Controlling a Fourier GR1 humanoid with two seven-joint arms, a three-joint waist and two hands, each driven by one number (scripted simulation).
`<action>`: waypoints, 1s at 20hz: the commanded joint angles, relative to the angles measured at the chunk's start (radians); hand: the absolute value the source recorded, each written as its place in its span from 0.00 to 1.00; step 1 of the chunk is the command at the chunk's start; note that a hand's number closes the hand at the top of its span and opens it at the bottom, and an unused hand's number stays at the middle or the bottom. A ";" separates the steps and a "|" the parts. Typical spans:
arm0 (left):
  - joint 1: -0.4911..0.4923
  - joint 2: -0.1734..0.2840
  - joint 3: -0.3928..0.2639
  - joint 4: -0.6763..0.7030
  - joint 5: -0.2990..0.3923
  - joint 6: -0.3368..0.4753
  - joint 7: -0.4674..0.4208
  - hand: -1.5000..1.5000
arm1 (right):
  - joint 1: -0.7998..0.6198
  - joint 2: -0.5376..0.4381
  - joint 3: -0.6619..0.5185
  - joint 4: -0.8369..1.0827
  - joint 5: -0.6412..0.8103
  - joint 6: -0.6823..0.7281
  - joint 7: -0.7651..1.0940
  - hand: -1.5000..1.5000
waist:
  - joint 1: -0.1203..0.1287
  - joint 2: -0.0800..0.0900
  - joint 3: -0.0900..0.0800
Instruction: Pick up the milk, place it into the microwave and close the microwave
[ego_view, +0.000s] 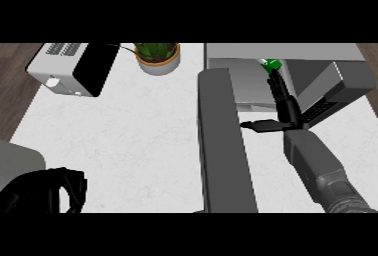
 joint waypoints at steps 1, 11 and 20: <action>-0.014 -0.006 -0.047 0.008 -0.038 0.033 0.011 1.00 | 0.111 0.054 0.017 -0.051 -0.006 0.038 -0.055 0.00 | -0.027 -0.012 -0.002; -0.059 -0.006 -0.300 0.038 -0.195 0.150 -0.004 1.00 | 0.352 0.031 0.078 -0.297 -0.013 0.067 -0.008 0.00 | -0.041 -0.018 -0.003; -0.332 -0.006 -0.464 0.343 -0.343 0.288 -0.105 1.00 | 0.633 -0.021 0.110 -0.568 -0.052 0.163 0.000 0.00 | -0.061 -0.014 -0.004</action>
